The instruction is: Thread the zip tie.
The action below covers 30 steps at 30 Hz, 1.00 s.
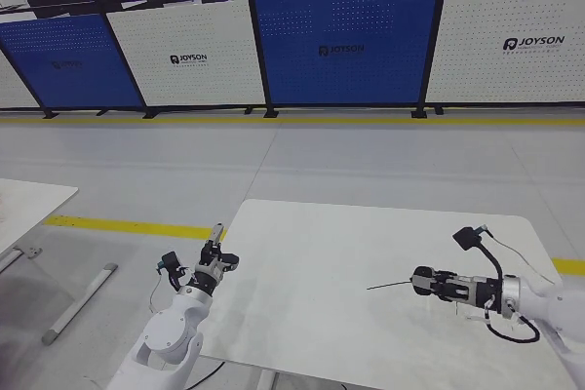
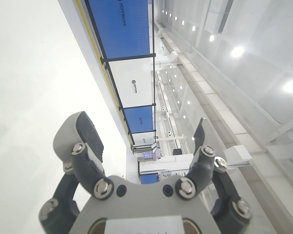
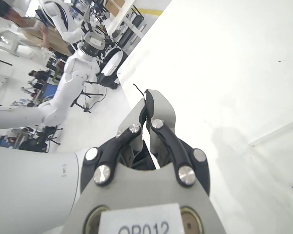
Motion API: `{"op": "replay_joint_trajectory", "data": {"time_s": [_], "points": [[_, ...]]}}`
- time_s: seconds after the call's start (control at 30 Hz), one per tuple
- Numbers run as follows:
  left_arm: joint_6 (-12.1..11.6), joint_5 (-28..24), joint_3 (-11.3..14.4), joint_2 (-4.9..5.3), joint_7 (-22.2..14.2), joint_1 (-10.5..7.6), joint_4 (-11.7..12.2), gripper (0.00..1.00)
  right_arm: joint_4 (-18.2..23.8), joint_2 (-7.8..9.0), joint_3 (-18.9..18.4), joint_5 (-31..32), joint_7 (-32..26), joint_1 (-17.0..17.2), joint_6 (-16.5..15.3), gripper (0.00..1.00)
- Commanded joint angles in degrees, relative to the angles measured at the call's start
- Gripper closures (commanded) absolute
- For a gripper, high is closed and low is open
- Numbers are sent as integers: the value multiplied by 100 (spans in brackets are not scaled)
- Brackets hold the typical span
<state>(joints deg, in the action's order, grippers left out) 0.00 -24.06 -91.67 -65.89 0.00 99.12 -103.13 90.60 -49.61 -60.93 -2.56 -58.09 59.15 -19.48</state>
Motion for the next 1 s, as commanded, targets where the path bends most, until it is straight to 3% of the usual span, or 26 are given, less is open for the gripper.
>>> {"op": "replay_joint_trajectory", "data": {"time_s": [0.0,0.17,0.8,0.97], "points": [[0,0,0,0,0,0,0,0,129,-21,127,348,-50,-62,0,100],[0,0,0,0,0,0,0,0,226,-29,341,1030,140,-138,0,100],[0,0,0,0,0,0,0,0,159,-30,371,945,147,-158,0,100],[0,0,0,0,0,0,0,0,243,-45,321,808,371,-120,0,100]]}}
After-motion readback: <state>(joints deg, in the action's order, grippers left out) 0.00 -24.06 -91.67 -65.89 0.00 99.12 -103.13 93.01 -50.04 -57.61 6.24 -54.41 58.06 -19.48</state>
